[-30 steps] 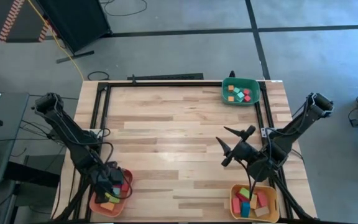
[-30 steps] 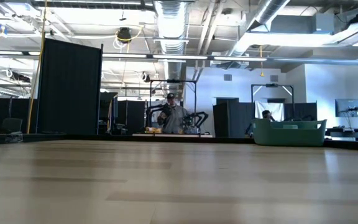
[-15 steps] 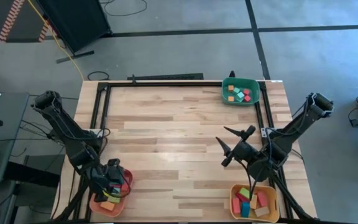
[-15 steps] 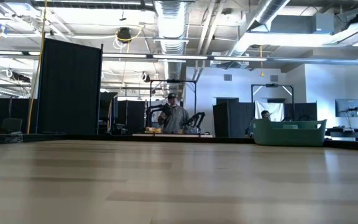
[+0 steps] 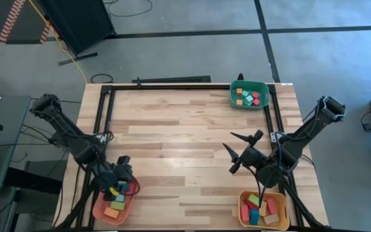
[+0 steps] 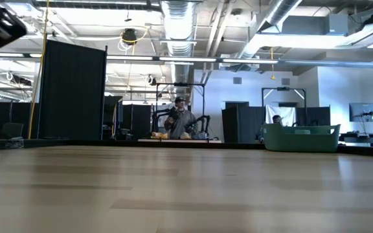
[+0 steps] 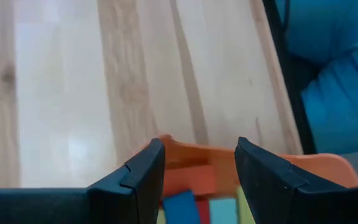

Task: Sort blocks by size
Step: Return to Home Position

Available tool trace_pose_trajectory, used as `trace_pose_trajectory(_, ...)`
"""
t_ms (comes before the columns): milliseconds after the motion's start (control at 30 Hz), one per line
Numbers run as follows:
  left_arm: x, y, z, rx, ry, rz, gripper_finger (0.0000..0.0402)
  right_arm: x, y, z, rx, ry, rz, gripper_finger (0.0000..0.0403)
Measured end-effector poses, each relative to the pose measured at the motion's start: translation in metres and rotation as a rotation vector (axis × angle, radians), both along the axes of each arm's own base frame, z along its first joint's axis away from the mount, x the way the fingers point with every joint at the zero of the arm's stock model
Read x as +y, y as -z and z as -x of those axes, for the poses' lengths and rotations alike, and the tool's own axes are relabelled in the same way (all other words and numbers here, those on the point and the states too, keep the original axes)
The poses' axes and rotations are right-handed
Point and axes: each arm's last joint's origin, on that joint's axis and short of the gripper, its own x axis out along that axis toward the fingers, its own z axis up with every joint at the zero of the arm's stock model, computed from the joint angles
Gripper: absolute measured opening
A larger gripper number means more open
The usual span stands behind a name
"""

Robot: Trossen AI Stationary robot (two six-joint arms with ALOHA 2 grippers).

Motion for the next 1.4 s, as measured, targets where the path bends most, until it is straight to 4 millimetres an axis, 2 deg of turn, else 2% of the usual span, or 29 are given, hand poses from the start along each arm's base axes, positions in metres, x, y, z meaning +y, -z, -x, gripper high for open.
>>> trace_pose_trajectory(433, 0.023, 0.000, -0.019, -0.055, 0.010, -0.116, 0.0186, -0.007, 0.001, -0.007, 0.024, -0.035, -0.038, 0.0265)
trace_pose_trajectory(1100, 0.062, -0.001, -0.040, -0.098, -0.049, -0.253, 0.0186, -0.009, 0.008, -0.004, 0.058, -0.046, -0.055, 0.0265)
trace_pose_trajectory(1400, 0.072, -0.005, -0.049, -0.172, -0.078, -0.321, 0.0186, -0.011, 0.013, -0.001, 0.079, -0.038, -0.064, 0.0265)
